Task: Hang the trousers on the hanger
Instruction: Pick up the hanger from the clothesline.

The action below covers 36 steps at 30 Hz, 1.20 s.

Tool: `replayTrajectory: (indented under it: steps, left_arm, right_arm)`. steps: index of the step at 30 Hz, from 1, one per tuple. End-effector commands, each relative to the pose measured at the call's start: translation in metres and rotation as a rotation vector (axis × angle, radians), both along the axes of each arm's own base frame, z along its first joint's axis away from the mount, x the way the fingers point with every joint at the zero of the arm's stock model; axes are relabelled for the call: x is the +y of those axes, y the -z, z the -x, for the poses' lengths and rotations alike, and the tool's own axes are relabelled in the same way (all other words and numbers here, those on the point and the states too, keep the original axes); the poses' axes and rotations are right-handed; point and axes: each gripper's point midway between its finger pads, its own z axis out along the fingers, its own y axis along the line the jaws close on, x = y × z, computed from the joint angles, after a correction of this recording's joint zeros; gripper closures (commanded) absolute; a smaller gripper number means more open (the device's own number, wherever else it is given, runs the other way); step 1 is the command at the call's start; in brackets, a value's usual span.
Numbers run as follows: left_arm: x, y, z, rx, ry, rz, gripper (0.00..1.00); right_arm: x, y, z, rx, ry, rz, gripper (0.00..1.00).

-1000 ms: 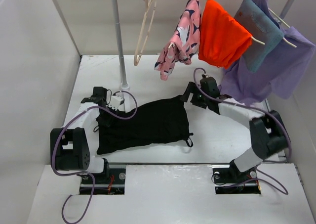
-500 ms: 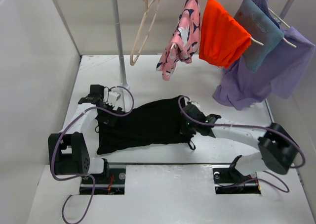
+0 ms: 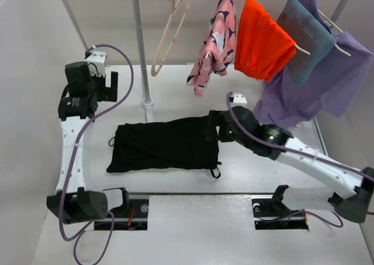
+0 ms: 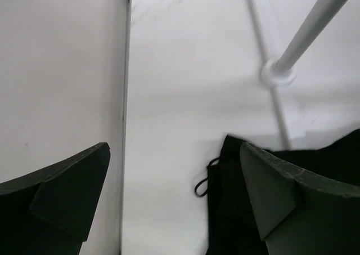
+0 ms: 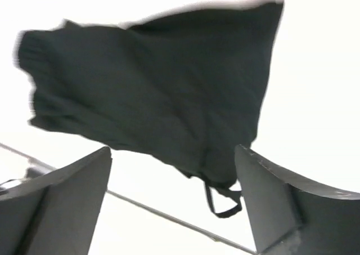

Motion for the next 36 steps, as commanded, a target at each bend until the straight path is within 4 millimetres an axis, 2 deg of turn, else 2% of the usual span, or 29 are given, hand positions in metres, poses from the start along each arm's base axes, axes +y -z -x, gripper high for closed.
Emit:
replayTrajectory:
  steps: [1, 2, 4, 5, 8, 9, 11, 12, 13, 14, 15, 16, 17, 19, 20, 21, 22, 23, 24, 26, 27, 29, 30, 32, 33, 34, 36]
  left_arm:
    - [-0.023, -0.049, 0.010, -0.149, 0.017, 0.162, 0.00]
    - [-0.028, -0.065, 0.015, -0.203, 0.048, 0.169, 0.00]
    - [-0.047, -0.078, 0.022, -0.249, 0.147, 0.208, 0.00]
    - [-0.055, -0.086, 0.026, -0.275, 0.189, 0.221, 0.00]
    - [-0.080, -0.117, 0.040, -0.362, 0.337, 0.246, 0.00]
    - [-0.085, -0.143, 0.049, -0.423, 0.370, 0.237, 0.00]
    - [-0.104, -0.174, 0.057, -0.481, 0.459, 0.241, 0.00]
    - [-0.108, -0.210, 0.068, -0.553, 0.484, 0.222, 0.00]
    - [-0.112, -0.213, 0.059, -0.529, 0.496, 0.233, 0.00]
    - [-0.125, -0.224, 0.060, -0.533, 0.533, 0.255, 0.00]
    - [-0.139, -0.242, 0.055, -0.532, 0.580, 0.267, 0.00]
    - [-0.141, -0.247, 0.049, -0.521, 0.589, 0.273, 0.00]
    - [-0.162, -0.247, 0.048, -0.495, 0.669, 0.284, 0.00]
    - [-0.183, -0.245, 0.037, -0.444, 0.699, 0.289, 0.00]
    - [-0.195, -0.242, 0.026, -0.403, 0.716, 0.280, 0.00]
    - [-0.212, -0.242, 0.026, -0.401, 0.734, 0.267, 0.00]
    - [-0.218, -0.247, 0.027, -0.420, 0.732, 0.260, 0.00]
    - [-0.228, -0.241, 0.013, -0.432, 0.724, 0.244, 0.00]
    - [-0.243, -0.240, 0.012, -0.444, 0.742, 0.235, 0.00]
    - [-0.238, -0.242, -0.009, -0.494, 0.619, 0.218, 0.00]
    - [-0.236, -0.250, -0.025, -0.545, 0.561, 0.226, 0.00]
    - [-0.221, -0.247, -0.047, -0.567, 0.419, 0.189, 0.00]
    - [-0.221, -0.247, -0.060, -0.576, 0.369, 0.177, 0.00]
    - [-0.207, -0.239, -0.075, -0.572, 0.253, 0.140, 0.00]
    - [-0.208, -0.238, -0.078, -0.571, 0.257, 0.126, 0.00]
    - [-0.216, -0.228, -0.081, -0.548, 0.261, 0.118, 0.00]
    - [-0.220, -0.217, -0.085, -0.527, 0.263, 0.095, 0.00]
  right_arm:
    - [-0.026, -0.057, 0.009, -0.153, -0.055, 0.084, 0.01]
    - [-0.026, -0.079, 0.010, -0.187, -0.076, 0.060, 0.01]
    - [-0.022, -0.094, 0.018, -0.210, -0.156, 0.068, 0.01]
    - [-0.020, -0.112, 0.021, -0.236, -0.180, 0.041, 0.01]
    - [-0.012, -0.140, 0.031, -0.271, -0.266, -0.011, 0.01]
    - [-0.010, -0.155, 0.032, -0.301, -0.278, -0.042, 0.01]
    - [-0.008, -0.170, 0.035, -0.336, -0.289, -0.094, 0.01]
    - [-0.006, -0.183, 0.034, -0.372, -0.284, -0.132, 0.01]
    - [-0.009, -0.187, 0.035, -0.390, -0.281, -0.151, 0.01]
    - [-0.009, -0.193, 0.032, -0.418, -0.260, -0.170, 0.01]
    - [-0.011, -0.189, 0.031, -0.421, -0.251, -0.169, 0.01]
    - [-0.011, -0.187, 0.029, -0.426, -0.241, -0.167, 0.01]
    - [-0.011, -0.185, 0.026, -0.434, -0.235, -0.158, 0.01]
    - [-0.013, -0.184, 0.022, -0.448, -0.219, -0.139, 0.01]
    - [-0.008, -0.177, 0.018, -0.439, -0.228, -0.112, 0.01]
    - [-0.007, -0.175, 0.017, -0.427, -0.230, -0.099, 0.01]
    - [-0.006, -0.166, 0.017, -0.404, -0.235, -0.074, 0.01]
    - [-0.005, -0.167, 0.015, -0.409, -0.239, -0.066, 0.01]
    - [-0.004, -0.161, 0.017, -0.394, -0.253, -0.058, 0.01]
    - [0.000, -0.147, 0.018, -0.368, -0.265, -0.051, 0.01]
    - [-0.001, -0.146, 0.023, -0.359, -0.273, -0.069, 0.01]
    - [-0.001, -0.147, 0.026, -0.365, -0.274, -0.098, 0.01]
    - [-0.005, -0.145, 0.029, -0.367, -0.274, -0.101, 0.01]
    - [-0.007, -0.147, 0.033, -0.363, -0.270, -0.135, 0.01]
    - [-0.009, -0.143, 0.035, -0.353, -0.264, -0.141, 0.01]
    - [-0.011, -0.152, 0.039, -0.366, -0.264, -0.177, 0.01]
    - [-0.016, -0.152, 0.040, -0.366, -0.245, -0.188, 0.01]
